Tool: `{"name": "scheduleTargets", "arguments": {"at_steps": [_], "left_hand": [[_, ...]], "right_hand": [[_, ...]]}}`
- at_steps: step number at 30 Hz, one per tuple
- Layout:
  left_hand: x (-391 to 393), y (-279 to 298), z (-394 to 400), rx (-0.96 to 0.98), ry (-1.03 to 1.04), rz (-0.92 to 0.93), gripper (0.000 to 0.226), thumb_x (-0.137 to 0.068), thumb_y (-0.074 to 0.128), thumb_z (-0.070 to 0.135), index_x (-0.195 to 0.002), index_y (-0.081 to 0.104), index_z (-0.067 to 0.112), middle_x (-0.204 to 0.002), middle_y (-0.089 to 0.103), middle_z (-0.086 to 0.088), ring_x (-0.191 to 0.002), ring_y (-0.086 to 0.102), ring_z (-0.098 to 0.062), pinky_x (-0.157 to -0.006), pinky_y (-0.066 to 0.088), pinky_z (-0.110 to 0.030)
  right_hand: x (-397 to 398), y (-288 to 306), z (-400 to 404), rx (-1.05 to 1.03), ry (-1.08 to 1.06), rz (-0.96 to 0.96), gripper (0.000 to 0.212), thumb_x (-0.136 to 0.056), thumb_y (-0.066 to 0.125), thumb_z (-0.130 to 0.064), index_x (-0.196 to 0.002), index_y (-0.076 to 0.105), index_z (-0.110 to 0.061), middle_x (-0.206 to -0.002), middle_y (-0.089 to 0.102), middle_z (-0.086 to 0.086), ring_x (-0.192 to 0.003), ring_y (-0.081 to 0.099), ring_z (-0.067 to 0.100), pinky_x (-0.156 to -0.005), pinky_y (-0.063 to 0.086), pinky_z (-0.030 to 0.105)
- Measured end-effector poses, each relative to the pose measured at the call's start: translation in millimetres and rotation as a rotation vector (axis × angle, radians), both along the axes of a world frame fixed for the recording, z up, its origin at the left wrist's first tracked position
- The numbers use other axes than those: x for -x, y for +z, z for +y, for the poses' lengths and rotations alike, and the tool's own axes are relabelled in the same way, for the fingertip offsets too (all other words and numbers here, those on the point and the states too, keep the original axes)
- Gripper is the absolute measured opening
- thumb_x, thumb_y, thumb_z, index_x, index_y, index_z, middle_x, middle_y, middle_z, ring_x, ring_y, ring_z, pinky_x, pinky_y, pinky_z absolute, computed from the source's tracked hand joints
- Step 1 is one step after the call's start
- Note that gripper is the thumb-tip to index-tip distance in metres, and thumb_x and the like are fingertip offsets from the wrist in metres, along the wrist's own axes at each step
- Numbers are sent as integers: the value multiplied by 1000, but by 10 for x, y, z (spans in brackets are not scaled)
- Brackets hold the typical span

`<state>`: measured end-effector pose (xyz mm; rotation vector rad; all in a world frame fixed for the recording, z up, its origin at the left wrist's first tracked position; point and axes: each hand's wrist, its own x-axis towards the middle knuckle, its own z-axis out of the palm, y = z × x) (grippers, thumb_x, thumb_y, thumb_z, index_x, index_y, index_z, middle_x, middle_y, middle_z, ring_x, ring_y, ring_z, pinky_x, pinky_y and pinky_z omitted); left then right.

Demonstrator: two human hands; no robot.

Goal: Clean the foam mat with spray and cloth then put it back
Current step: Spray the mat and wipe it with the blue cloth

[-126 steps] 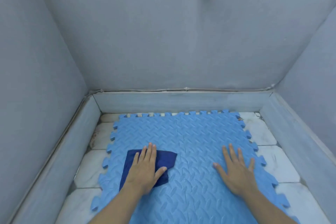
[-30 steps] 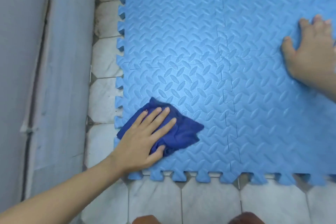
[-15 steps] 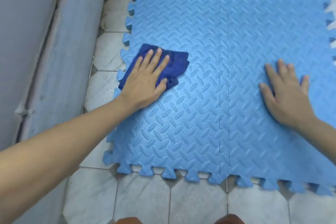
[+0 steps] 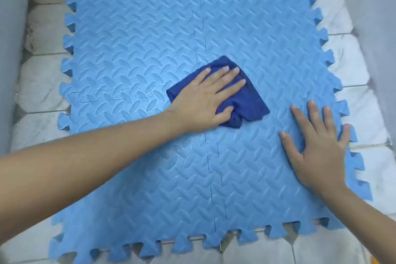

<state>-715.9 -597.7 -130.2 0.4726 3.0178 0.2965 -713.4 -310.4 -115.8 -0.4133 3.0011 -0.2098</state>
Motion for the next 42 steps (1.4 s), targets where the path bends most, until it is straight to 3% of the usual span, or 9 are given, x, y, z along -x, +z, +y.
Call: {"name": "scheduleTargets", "arguments": {"at_steps": [3, 6, 11, 14, 20, 24, 30, 40, 42], "left_hand": [[872, 26, -134, -11, 270, -32, 67, -89, 20, 51, -152, 21, 26, -160, 14, 1, -147, 9, -17, -118, 2, -39], [1052, 9, -161, -35, 349, -33, 65, -92, 22, 48, -152, 20, 24, -161, 11, -1, -148, 7, -19, -118, 0, -39], [-97, 119, 256, -29, -183, -39, 61, -91, 37, 43, -148, 33, 21, -158, 20, -2, -146, 18, -20, -117, 11, -41], [-10, 109, 321, -12, -309, -41, 63, -90, 38, 43, -150, 29, 24, -158, 20, 1, -146, 18, -17, -116, 14, -40], [1676, 74, 779, -8, -40, -15, 65, -91, 21, 50, -152, 19, 27, -160, 13, 2, -148, 8, -16, -119, 3, -39], [2203, 30, 1064, -14, 170, -37, 60, -96, 27, 45, -153, 15, 26, -161, 7, 1, -148, 1, -18, -118, -3, -39], [1595, 94, 967, -26, -18, -67, 64, -91, 20, 48, -152, 16, 30, -161, 8, 3, -148, 3, -18, -118, -3, -39], [-653, 147, 1331, -41, 251, -137, 62, -91, 29, 42, -149, 31, 20, -158, 22, -5, -145, 20, -24, -118, 9, -42], [-970, 161, 1509, -37, 295, -144, 62, -90, 31, 41, -148, 34, 18, -157, 25, -7, -144, 24, -26, -117, 13, -44]], "right_hand": [[-10, -16, 7, 4, -1, 23, 65, -92, 32, -63, -148, 37, -31, -161, 28, -1, -151, 16, 26, -117, 7, 59], [3, -23, 6, 3, 6, 51, 64, -92, 34, -62, -147, 41, -30, -159, 32, -1, -150, 20, 25, -117, 9, 59], [4, -83, 55, 124, -99, 129, 68, -92, 41, -54, -146, 43, -13, -161, 25, 9, -149, 24, 24, -119, 15, 54], [32, -94, 46, 85, -170, 148, 69, -93, 40, -47, -147, 40, -5, -161, 25, 13, -149, 23, 27, -118, 17, 56], [39, -112, 56, 29, -166, 133, 70, -95, 36, -48, -149, 36, -3, -160, 28, 11, -150, 19, 26, -121, 13, 54], [46, -117, 61, 30, -151, 113, 70, -95, 36, -48, -148, 37, -3, -159, 29, 12, -150, 20, 27, -121, 14, 55], [109, -72, 43, 51, -162, 86, 65, -97, 35, -45, -148, 39, -4, -159, 31, 13, -149, 23, 29, -120, 14, 56], [100, 20, 279, 347, -150, -45, 55, -88, 36, -10, -141, 48, -6, -156, 37, 13, -147, 29, 30, -120, 10, 47], [-70, 41, 534, 278, -210, -56, 57, -87, 38, -7, -142, 48, -10, -156, 36, 11, -146, 31, 29, -120, 13, 49]]}}
